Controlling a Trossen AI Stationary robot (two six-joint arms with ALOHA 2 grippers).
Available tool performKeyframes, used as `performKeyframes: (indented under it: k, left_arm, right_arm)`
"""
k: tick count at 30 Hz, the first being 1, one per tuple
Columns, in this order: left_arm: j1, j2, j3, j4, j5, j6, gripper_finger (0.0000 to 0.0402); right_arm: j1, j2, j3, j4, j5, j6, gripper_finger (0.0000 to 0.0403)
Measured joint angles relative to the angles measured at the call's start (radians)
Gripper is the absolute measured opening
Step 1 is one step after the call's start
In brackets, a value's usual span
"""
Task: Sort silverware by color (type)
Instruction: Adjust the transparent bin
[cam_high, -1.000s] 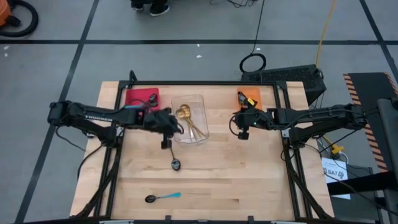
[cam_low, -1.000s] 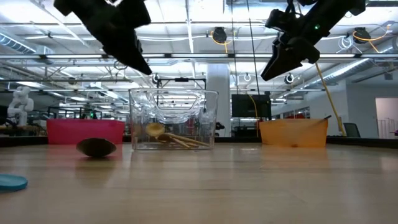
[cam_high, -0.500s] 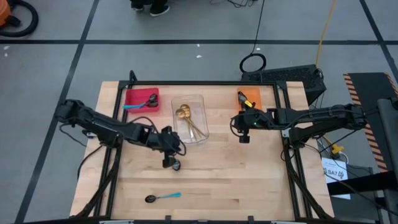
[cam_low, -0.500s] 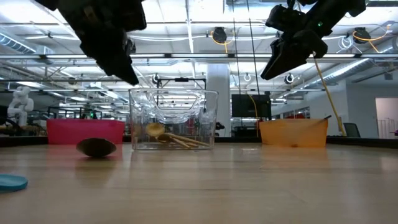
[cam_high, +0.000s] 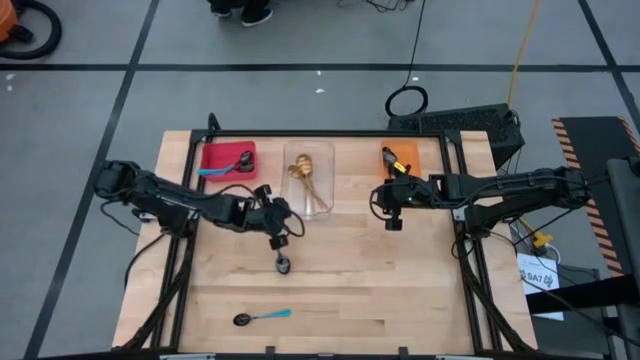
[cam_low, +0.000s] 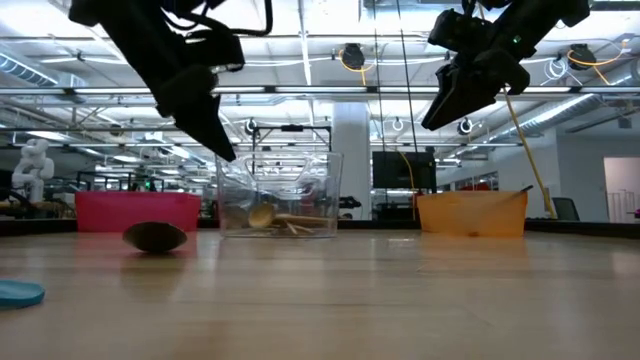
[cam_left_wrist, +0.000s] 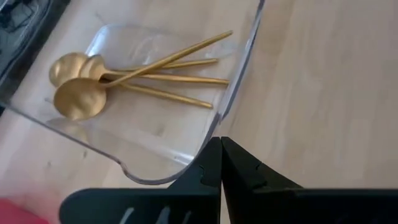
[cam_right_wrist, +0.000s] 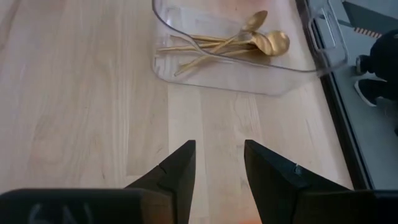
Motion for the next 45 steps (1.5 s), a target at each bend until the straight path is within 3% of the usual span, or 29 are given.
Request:
performKeyframes:
  k: [7,12,16,26,30,34,45]
  left_arm:
    - [0.097,0.026,-0.001,0.032,0.002,0.087,0.0003]
    - [0.147,0.043,-0.002,0.109,0.098,0.146,0.0003]
    - [0.157,0.054,0.0,0.146,0.117,0.17,0.0003]
    - [0.137,0.053,0.0,0.171,0.118,0.198,0.0003]
    - [0.113,0.046,0.0,0.168,0.12,0.216,0.0003]
    - [0.093,0.009,0.0,0.146,0.118,0.237,0.0003]
    - [0.046,-0.131,0.001,0.01,0.007,0.231,0.0003]
  right_arm:
    - [0.0,0.0,0.0,-0.001,0.001,-0.001,0.013]
    - [0.0,0.0,0.0,0.0,0.028,0.002,0.013]
    - [-0.008,0.002,0.0,0.025,0.025,0.002,0.013]
    - [-0.054,0.137,0.0,0.238,-0.289,-0.032,0.013]
    - [-0.054,0.235,0.0,0.396,-0.313,-0.033,0.0126]
    - [-0.054,0.332,0.0,0.551,-0.314,0.004,0.0106]
    - [-0.053,0.52,0.0,0.741,-0.309,0.103,0.0004]
